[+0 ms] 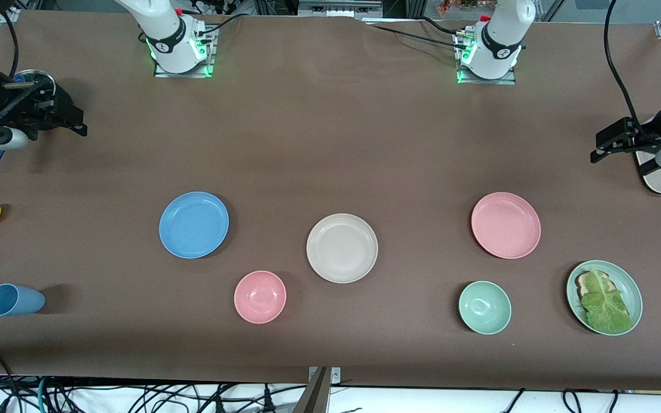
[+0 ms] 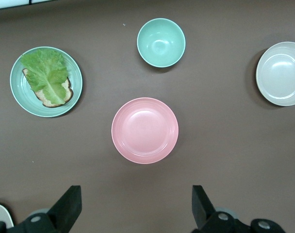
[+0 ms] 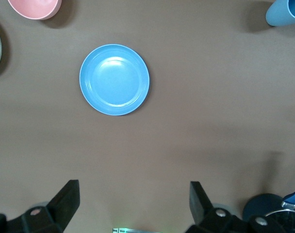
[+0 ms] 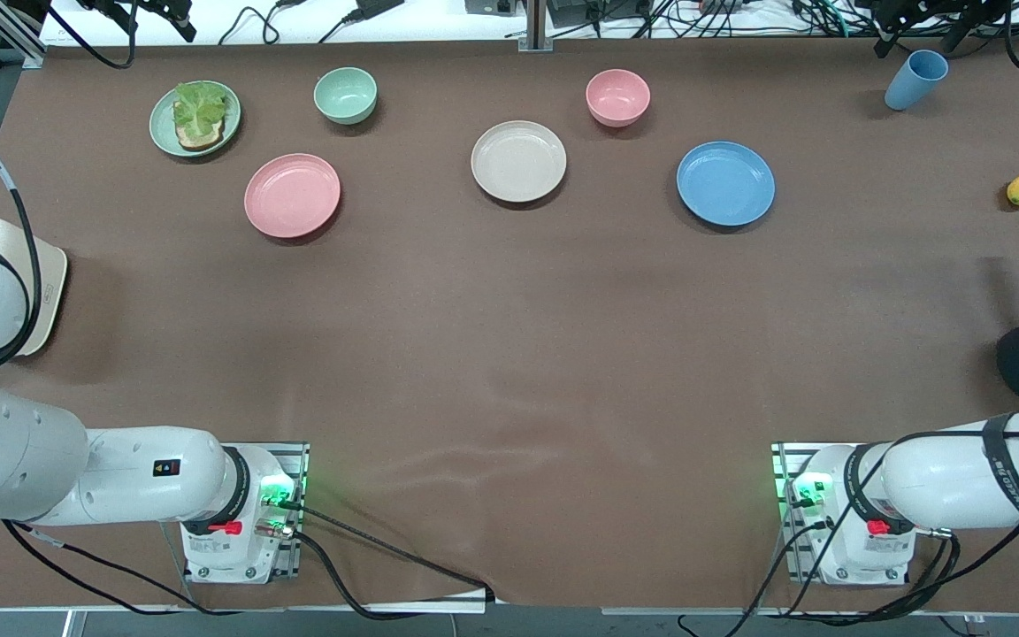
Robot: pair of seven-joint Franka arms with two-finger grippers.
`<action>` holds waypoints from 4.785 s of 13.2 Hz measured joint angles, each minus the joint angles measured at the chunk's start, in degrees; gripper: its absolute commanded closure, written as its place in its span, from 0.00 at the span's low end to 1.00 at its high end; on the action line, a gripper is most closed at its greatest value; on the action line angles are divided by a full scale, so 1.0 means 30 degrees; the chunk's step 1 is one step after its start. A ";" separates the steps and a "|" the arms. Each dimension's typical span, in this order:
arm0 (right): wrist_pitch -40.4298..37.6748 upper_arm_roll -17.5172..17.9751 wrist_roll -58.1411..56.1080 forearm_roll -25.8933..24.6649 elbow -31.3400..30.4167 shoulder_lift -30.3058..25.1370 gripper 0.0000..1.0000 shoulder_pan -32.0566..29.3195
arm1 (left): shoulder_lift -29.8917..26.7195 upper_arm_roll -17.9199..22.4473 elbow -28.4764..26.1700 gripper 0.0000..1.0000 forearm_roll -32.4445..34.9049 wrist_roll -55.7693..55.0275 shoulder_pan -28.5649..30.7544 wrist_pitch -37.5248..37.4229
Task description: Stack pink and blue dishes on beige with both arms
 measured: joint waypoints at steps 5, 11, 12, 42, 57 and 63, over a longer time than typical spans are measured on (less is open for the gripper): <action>-0.0049 0.0000 0.0005 0.0001 -0.0024 0.0000 0.00 0.0001 | 0.0000 0.0000 0.0000 0.00 0.0000 0.0000 0.0000 -0.0010; -0.0047 0.0000 0.0006 0.0002 -0.0024 0.0000 0.00 0.0001 | 0.0000 0.0000 0.0000 0.00 0.0000 0.0000 0.0000 -0.0177; -0.0047 0.0000 0.0006 0.0003 -0.0024 0.0000 0.00 0.0001 | 0.0000 0.0000 0.0000 0.00 0.0000 0.0000 0.0000 -0.0188; 0.2251 -0.0234 0.0148 0.0011 -0.1171 0.1547 0.00 -0.0090 | 1.0179 0.0216 -0.1506 0.00 0.0033 -0.0030 0.2653 0.7466; 1.9103 0.0889 0.1155 0.0235 -1.0006 0.7561 0.04 -0.0048 | 1.0233 0.0065 -0.5300 1.00 0.1205 -0.2010 0.1160 1.2268; 2.0026 0.1318 0.2021 0.0271 -0.9426 0.8440 0.05 -0.0095 | 0.9796 -0.0423 -0.2899 1.00 0.1191 -0.3514 0.0763 0.8389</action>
